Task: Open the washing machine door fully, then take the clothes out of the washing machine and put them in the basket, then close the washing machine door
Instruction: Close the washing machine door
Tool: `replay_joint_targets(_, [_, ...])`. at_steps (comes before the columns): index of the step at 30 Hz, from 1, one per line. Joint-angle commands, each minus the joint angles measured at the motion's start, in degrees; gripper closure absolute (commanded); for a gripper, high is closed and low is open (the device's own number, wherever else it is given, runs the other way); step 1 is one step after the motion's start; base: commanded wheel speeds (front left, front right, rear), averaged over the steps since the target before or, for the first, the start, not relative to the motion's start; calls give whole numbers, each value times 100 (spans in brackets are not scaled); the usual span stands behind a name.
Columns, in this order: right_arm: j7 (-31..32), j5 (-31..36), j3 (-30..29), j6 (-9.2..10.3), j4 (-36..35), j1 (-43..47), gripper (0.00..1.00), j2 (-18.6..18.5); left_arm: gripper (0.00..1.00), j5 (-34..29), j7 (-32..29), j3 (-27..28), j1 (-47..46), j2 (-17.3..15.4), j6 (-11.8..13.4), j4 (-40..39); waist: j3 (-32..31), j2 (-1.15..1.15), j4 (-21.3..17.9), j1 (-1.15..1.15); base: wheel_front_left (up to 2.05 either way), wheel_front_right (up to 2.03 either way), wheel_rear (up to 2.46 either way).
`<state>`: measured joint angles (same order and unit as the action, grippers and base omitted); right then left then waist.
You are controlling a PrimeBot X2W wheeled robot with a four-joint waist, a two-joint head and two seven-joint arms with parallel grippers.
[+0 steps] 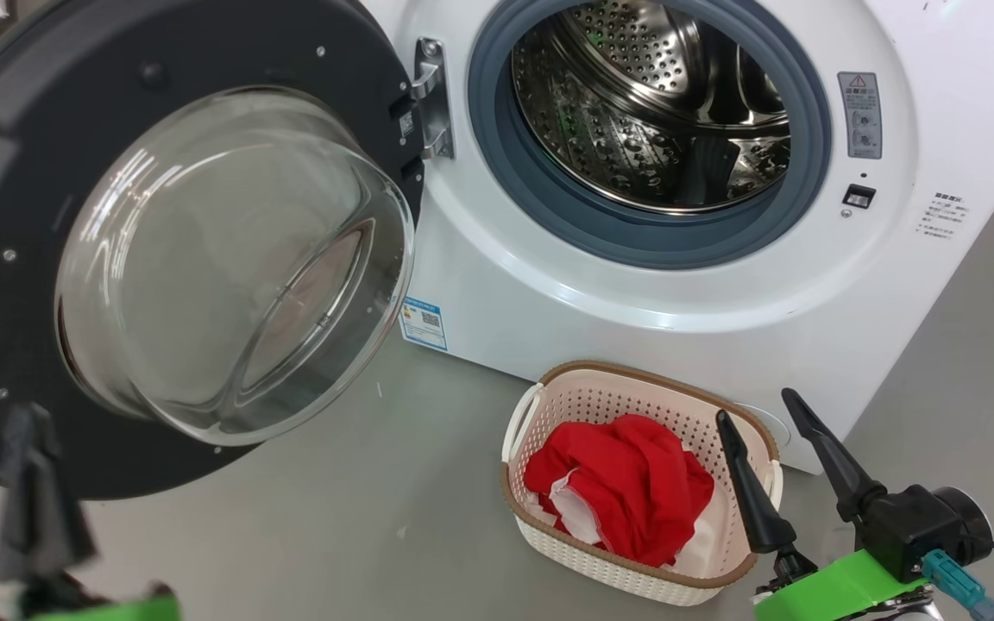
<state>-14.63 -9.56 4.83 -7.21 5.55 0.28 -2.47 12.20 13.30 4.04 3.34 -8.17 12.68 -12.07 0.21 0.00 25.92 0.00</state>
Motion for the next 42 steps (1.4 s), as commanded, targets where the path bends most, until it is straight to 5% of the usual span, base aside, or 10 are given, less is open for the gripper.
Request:
replay_joint_targets(1, [-37,32,107,-28,-127,-117,0,-41,100,58,52,324,-394,-162,49,-221,3,0,-14,0,0,0,0])
replay_joint_targets(11, [1,50,99,-28,-125,-112,0,-41,100,1188,89,1328,-1707,-538,-157,293,-13,0,-81,0,0,0,0])
replay_joint_targets(22, [146,119,58,-28,-254,-119,0,-41,100,2607,-252,2139,-3239,-951,-460,2160,79,0,-170,0,0,0,0])
replay_joint_targets(42, [228,142,158,-28,-263,-211,0,-41,100,3919,-3048,2258,-4723,-2210,-752,5464,243,0,-426,0,0,0,0])
